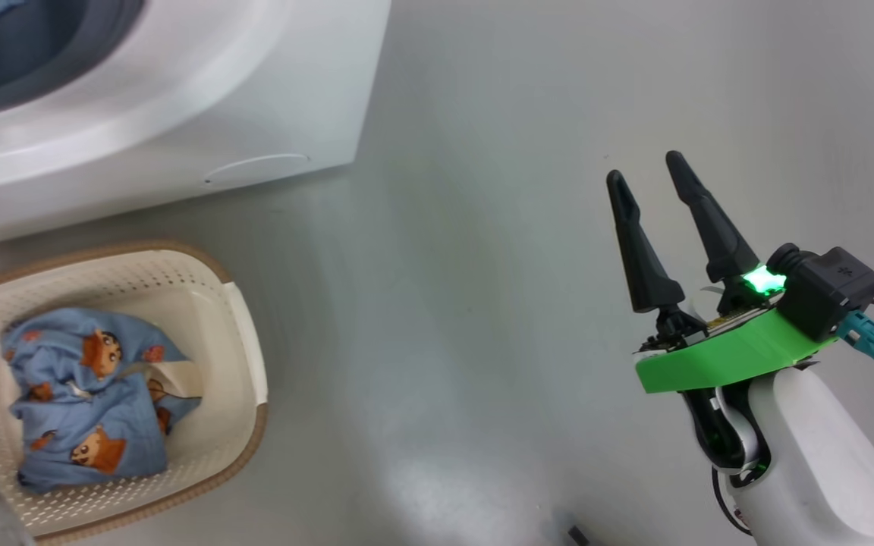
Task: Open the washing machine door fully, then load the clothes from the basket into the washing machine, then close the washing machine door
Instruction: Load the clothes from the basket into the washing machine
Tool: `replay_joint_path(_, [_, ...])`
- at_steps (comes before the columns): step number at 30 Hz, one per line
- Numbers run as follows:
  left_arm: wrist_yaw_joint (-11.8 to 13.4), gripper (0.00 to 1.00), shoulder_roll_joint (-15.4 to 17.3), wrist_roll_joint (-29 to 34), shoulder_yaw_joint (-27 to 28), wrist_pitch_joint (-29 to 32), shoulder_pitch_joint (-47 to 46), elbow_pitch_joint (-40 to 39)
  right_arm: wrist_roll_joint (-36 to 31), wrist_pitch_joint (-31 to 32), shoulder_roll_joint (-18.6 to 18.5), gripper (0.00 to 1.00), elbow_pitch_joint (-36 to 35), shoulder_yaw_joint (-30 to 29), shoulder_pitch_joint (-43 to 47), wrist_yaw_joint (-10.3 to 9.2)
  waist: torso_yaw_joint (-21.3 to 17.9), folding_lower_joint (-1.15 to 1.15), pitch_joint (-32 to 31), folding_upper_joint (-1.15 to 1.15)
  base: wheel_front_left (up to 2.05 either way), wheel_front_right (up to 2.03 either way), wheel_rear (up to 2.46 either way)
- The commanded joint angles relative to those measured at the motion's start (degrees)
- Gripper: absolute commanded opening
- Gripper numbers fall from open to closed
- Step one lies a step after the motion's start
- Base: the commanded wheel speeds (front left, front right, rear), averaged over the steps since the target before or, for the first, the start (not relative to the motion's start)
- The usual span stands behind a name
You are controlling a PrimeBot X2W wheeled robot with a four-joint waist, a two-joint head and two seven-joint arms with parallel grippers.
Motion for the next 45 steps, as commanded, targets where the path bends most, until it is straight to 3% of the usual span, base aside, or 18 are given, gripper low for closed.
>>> replay_joint_path(1, [-0.41, 1.0, 1.72, 0.89, 0.96, -0.3, 2.5, -2.81, -0.8, -0.45, -0.54, 1.0, -1.25, 0.7, 0.3, 0.26, 0.9, -0.01, -1.03, 0.0, 0.0, 0.0, 0.0])
replay_joint_path(12, [-0.83, 1.0, -1.67, 1.29, 2.88, -0.3, 10.42, -5.34, -0.75, -0.45, -2.21, 1.0, -0.62, 0.25, 1.05, 0.26, 3.2, -0.01, -5.41, 0.0, 0.0, 0.0, 0.0])
replay_joint_path(45, [-0.88, 1.0, -9.68, 2.01, -3.36, -0.3, 38.18, -14.3, 0.32, -0.45, -6.78, 1.0, 1.93, -2.53, 12.7, 0.26, 10.01, -0.01, -22.52, 0.0, 0.0, 0.0, 0.0])
